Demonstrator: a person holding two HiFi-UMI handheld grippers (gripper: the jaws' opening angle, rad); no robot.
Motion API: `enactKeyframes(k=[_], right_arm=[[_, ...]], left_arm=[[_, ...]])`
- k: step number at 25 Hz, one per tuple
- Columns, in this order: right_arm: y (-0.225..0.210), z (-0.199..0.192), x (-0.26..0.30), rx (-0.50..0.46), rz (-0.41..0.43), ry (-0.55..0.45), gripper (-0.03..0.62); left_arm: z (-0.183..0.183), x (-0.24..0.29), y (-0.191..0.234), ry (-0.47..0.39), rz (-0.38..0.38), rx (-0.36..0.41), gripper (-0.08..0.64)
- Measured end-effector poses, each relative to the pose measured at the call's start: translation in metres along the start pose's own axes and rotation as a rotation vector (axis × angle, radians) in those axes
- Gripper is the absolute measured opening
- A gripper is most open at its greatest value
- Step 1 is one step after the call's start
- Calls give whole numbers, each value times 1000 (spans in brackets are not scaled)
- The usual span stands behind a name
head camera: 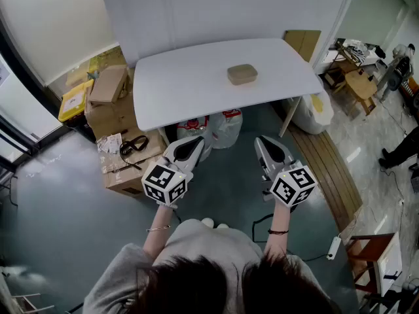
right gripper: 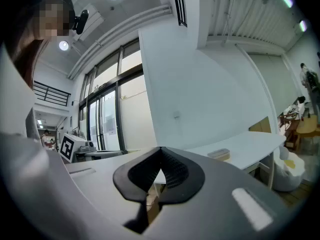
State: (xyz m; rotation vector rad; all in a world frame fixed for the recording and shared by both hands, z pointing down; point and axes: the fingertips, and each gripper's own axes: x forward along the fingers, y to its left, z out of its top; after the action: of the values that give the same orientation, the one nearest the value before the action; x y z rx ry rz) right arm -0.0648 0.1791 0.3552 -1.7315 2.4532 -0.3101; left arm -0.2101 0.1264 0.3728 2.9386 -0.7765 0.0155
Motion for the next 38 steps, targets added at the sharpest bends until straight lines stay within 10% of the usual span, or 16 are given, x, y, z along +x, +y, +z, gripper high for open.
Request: enactKeyframes(k=[38], right_arm=[[-69, 9, -5, 62, 17, -30, 12]], left_arm=[[-10, 63, -27, -3, 25, -19, -9]])
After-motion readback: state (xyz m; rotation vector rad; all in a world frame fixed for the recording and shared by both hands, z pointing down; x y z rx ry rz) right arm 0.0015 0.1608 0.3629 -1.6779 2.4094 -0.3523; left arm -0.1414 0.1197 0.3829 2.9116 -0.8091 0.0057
